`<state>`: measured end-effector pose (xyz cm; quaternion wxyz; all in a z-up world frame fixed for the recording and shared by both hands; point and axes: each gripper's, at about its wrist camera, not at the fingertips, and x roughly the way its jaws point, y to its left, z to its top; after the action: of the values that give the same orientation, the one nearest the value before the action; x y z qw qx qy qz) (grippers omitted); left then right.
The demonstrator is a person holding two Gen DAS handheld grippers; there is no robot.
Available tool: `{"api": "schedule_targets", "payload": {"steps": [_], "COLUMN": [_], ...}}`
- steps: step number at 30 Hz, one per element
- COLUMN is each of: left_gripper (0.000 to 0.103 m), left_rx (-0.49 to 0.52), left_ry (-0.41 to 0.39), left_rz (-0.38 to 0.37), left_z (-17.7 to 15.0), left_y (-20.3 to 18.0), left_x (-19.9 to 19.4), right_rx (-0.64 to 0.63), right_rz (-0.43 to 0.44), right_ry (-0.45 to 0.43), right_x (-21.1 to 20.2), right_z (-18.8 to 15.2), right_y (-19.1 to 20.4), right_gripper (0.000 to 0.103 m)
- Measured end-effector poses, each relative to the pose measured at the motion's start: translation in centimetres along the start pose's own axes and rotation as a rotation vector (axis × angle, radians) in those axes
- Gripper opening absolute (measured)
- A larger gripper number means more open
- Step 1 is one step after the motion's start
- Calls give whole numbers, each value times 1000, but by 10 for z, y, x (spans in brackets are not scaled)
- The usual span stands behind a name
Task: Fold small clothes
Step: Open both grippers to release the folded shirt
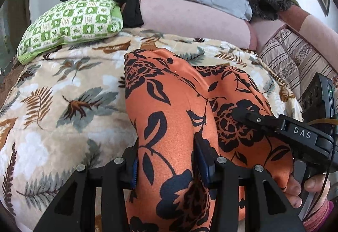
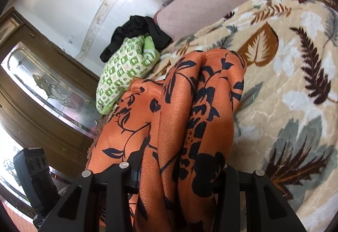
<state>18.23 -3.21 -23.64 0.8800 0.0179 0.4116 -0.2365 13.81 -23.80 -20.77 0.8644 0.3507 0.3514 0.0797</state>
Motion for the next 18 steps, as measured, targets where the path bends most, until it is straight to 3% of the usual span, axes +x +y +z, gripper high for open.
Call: {"api": "schedule_targets", "payload": {"steps": [13, 18], "left_gripper": [50, 59], "left_rx": [-16, -23], "left_ry": [135, 160], "left_rz": [32, 67], "left_z": [-13, -16], "left_y": [9, 19], "left_x": [35, 38], "right_rx": [20, 22], "right_rz": [-75, -146], "right_ry": [118, 184], "right_x": [35, 49], "right_z": [-6, -6], "right_y": [-29, -43], "right_gripper": [43, 54]}}
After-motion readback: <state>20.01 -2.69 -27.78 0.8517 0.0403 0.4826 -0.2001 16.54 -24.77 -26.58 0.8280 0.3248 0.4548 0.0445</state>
